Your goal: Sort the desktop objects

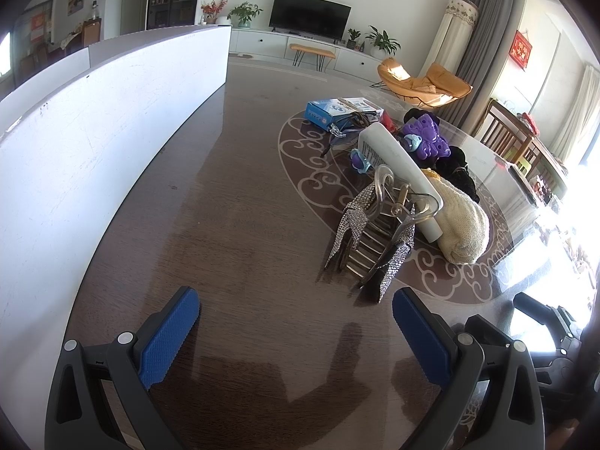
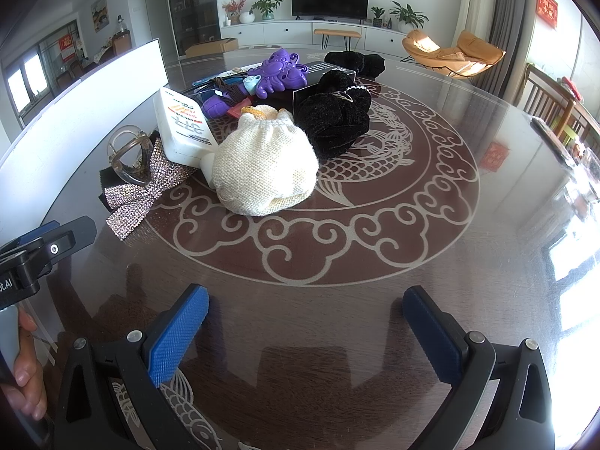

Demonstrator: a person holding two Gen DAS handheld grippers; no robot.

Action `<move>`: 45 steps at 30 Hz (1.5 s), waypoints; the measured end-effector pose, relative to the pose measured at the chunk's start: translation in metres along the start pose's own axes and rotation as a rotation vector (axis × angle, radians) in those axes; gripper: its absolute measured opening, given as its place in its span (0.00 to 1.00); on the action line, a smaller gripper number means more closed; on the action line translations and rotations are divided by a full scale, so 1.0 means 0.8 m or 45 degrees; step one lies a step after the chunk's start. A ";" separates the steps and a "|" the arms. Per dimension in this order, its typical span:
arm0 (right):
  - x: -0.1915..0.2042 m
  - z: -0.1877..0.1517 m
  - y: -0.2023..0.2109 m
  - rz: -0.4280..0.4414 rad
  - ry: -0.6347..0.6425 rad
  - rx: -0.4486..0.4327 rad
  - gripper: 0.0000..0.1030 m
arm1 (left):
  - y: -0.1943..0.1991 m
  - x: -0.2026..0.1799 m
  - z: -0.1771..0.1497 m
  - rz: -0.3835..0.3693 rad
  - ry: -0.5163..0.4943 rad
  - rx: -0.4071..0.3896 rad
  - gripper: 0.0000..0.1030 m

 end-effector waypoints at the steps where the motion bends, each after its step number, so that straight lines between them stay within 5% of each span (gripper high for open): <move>1: 0.000 0.000 0.000 0.000 0.000 0.000 1.00 | -0.002 0.000 0.001 0.001 -0.001 0.001 1.00; 45: 0.000 0.000 0.000 0.000 0.000 0.000 1.00 | 0.005 0.007 0.005 0.008 -0.023 0.018 1.00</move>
Point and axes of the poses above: each gripper's, at about its wrist camera, not at the fingertips, and y roughly against the way its jaws point, x to its left, z to its top, the point moved 6 cm from there along -y, roughly the way its jaws point, and after that the axes turned 1 degree about y, right-handed, at the moved point
